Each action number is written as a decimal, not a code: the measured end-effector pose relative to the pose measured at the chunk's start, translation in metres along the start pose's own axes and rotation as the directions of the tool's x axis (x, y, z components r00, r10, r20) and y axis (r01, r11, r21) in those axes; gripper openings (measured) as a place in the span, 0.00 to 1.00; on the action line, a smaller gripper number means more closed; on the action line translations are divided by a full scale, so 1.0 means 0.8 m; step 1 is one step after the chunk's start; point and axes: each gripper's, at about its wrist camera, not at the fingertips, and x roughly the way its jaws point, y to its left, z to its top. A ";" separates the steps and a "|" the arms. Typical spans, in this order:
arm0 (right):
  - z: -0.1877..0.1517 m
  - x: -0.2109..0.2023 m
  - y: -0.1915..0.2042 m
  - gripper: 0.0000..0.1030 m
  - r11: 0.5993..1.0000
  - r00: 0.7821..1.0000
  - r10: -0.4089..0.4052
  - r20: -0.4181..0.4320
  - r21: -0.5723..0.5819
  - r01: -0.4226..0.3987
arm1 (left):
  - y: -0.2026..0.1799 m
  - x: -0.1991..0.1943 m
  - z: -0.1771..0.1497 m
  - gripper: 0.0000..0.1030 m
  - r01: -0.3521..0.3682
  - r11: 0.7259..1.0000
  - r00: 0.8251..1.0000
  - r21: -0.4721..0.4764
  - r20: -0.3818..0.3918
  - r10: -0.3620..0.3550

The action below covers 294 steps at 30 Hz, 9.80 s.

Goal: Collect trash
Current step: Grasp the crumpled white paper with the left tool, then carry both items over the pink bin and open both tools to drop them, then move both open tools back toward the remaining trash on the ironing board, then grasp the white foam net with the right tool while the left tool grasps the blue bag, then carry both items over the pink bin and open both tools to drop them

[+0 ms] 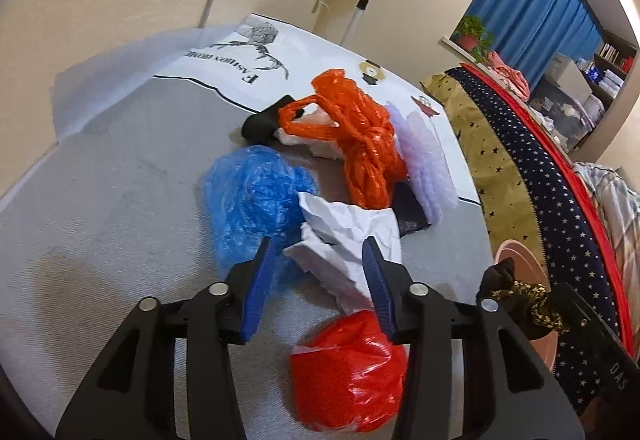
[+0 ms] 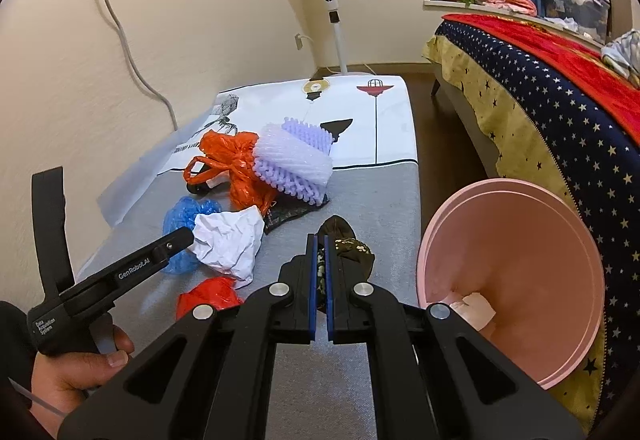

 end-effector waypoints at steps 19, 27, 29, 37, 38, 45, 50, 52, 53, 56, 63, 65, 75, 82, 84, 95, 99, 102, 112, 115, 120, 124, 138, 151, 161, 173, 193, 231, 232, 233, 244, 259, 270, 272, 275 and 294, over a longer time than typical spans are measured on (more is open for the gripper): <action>-0.005 -0.020 -0.002 0.03 1.000 0.999 -0.024 0.021 -0.001 0.024 | -0.003 -0.012 0.002 0.13 0.011 1.000 1.000 0.010 0.000 -0.011; -0.007 -0.026 -0.004 0.03 0.999 0.999 -0.036 0.026 -0.013 0.036 | -0.006 0.008 0.000 0.35 0.004 1.000 1.000 -0.016 -0.007 -0.004; -0.007 -0.023 -0.008 0.03 0.999 0.999 -0.037 0.022 -0.003 0.037 | -0.005 0.017 -0.001 0.35 0.005 0.999 1.000 -0.032 -0.023 -0.006; -0.004 -0.022 -0.013 0.03 0.999 0.999 -0.043 0.027 0.004 0.043 | -0.011 0.022 0.003 0.06 0.016 1.000 1.000 -0.012 -0.024 -0.016; -0.004 -0.022 -0.014 0.03 0.999 0.999 -0.044 0.028 0.005 0.044 | -0.013 0.018 0.003 0.06 0.017 1.000 1.000 -0.001 -0.013 -0.017; -0.002 -0.035 -0.017 0.03 0.999 0.998 -0.052 0.046 0.007 0.051 | -0.025 -0.012 0.008 0.05 0.022 0.998 0.999 0.058 0.048 -0.025; 0.003 -0.052 -0.021 0.03 0.998 0.995 -0.063 0.077 0.015 0.062 | -0.040 -0.036 0.009 0.05 0.021 0.992 0.995 0.122 0.096 -0.033; 0.005 -0.061 -0.024 0.03 0.998 0.993 -0.069 0.093 0.018 0.068 | -0.048 -0.046 0.010 0.05 0.024 0.989 0.993 0.149 0.114 -0.041; 0.006 -0.066 -0.025 0.03 0.997 0.992 -0.073 0.102 0.018 0.072 | -0.051 -0.049 0.009 0.05 0.026 0.987 0.992 0.157 0.119 -0.045; 0.009 -0.079 -0.028 0.03 0.996 0.988 -0.089 0.123 0.020 0.087 | -0.063 -0.060 0.008 0.05 0.041 0.982 0.989 0.183 0.131 -0.065; 0.014 -0.107 -0.042 0.03 0.992 0.979 -0.127 0.158 0.045 0.122 | -0.099 -0.081 0.003 0.05 0.077 0.963 0.980 0.259 0.156 -0.120; 0.015 -0.118 -0.047 0.03 0.990 0.975 -0.138 0.172 0.058 0.130 | -0.111 -0.084 0.000 0.05 0.083 0.955 0.978 0.284 0.159 -0.133; 0.019 -0.159 -0.081 0.03 0.974 0.954 -0.215 0.209 0.114 0.195 | -0.157 -0.079 -0.013 0.05 0.103 0.933 0.977 0.346 0.142 -0.161; 0.019 -0.169 -0.110 0.03 0.954 0.938 -0.280 0.206 0.171 0.247 | -0.189 -0.075 -0.026 0.05 0.131 0.911 0.972 0.390 0.130 -0.195; 0.021 -0.171 -0.120 0.03 0.947 0.933 -0.296 0.204 0.188 0.260 | -0.198 -0.072 -0.028 0.05 0.138 0.905 0.971 0.402 0.127 -0.204; 0.025 -0.170 -0.156 0.03 0.914 0.910 -0.371 0.186 0.244 0.323 | -0.239 -0.052 -0.039 0.05 0.185 0.877 0.964 0.444 0.092 -0.250; 0.025 -0.166 -0.163 0.03 0.906 0.905 -0.387 0.177 0.256 0.337 | -0.249 -0.043 -0.044 0.05 0.200 0.870 0.963 0.451 0.073 -0.259; 0.024 -0.163 -0.168 0.03 0.900 0.903 -0.396 0.167 0.265 0.346 | -0.255 -0.038 -0.047 0.05 0.210 0.865 0.962 0.456 0.063 -0.266; 0.025 -0.151 -0.177 0.03 0.892 0.902 -0.407 0.146 0.277 0.358 | -0.270 -0.018 -0.056 0.05 0.231 0.852 0.961 0.470 0.026 -0.275; 0.025 -0.149 -0.176 0.03 0.892 0.902 -0.407 0.142 0.276 0.359 | -0.274 -0.013 -0.059 0.05 0.236 0.849 0.961 0.473 0.017 -0.276; 0.025 -0.146 -0.177 0.03 0.892 0.903 -0.407 0.136 0.274 0.360 | -0.278 -0.007 -0.063 0.06 0.243 0.845 0.961 0.476 0.002 -0.277; 0.025 -0.145 -0.178 0.03 0.892 0.905 -0.405 0.133 0.274 0.359 | -0.280 -0.003 -0.066 0.06 0.248 0.843 0.960 0.478 -0.007 -0.279; 0.022 -0.147 -0.183 0.38 0.868 0.886 -0.445 0.128 0.307 0.391 | -0.269 -0.005 -0.060 0.33 0.233 0.862 0.965 0.451 0.003 -0.262; 0.019 -0.135 -0.150 0.38 0.903 0.906 -0.394 0.154 0.248 0.351 | -0.207 -0.035 -0.036 0.33 0.175 0.898 0.973 0.404 0.066 -0.219; 0.021 -0.113 -0.100 0.38 0.949 0.938 -0.291 0.190 0.182 0.258 | -0.136 -0.048 -0.014 0.33 0.067 0.944 0.984 0.324 0.133 -0.116; 0.035 -0.042 -0.050 0.37 0.983 0.973 -0.158 0.169 0.117 0.140 | -0.071 -0.037 0.009 0.33 -0.071 0.970 0.982 0.232 0.185 0.028; 0.052 0.103 0.011 0.38 1.000 0.996 -0.012 0.084 0.010 0.011 | 0.007 0.014 0.041 0.48 -0.184 0.980 0.976 0.073 0.133 0.173; 0.070 0.103 0.016 0.10 0.997 0.998 0.005 0.069 -0.080 0.000 | -0.007 0.014 0.053 0.11 -0.178 0.978 0.980 0.108 0.110 0.166; 0.070 0.095 0.016 0.10 0.997 0.997 0.005 0.074 -0.077 0.001 | -0.009 0.009 0.052 0.11 -0.181 0.977 0.979 0.114 0.121 0.167; 0.070 0.088 0.015 0.10 0.997 0.997 0.003 0.080 -0.076 0.003 | -0.010 0.006 0.052 0.11 -0.181 0.977 0.978 0.115 0.126 0.166; 0.064 0.002 0.001 0.10 0.999 0.991 -0.016 0.135 -0.032 0.020 | -0.037 -0.044 0.041 0.11 -0.131 0.977 0.976 0.171 0.195 0.097; 0.045 -0.103 -0.037 0.10 0.996 0.976 -0.094 0.195 0.027 0.090 | -0.095 -0.087 0.020 0.11 -0.063 0.957 0.973 0.283 0.231 -0.005; 0.035 -0.148 -0.073 0.10 0.981 0.960 -0.181 0.213 0.104 0.161 | -0.134 -0.093 0.001 0.11 -0.008 0.940 0.975 0.342 0.213 -0.069; 0.034 -0.154 -0.083 0.10 0.976 0.957 -0.200 0.210 0.127 0.177 | -0.144 -0.094 -0.003 0.11 0.009 0.934 0.974 0.358 0.206 -0.089; 0.032 -0.159 -0.097 0.10 0.967 0.950 -0.233 0.206 0.154 0.204 | -0.157 -0.092 -0.009 0.11 0.040 0.925 0.973 0.378 0.194 -0.121; 0.022 -0.158 -0.167 0.10 0.905 0.916 -0.373 0.145 0.275 0.325 | -0.264 -0.034 -0.059 0.11 0.196 0.824 0.962 0.532 0.061 -0.268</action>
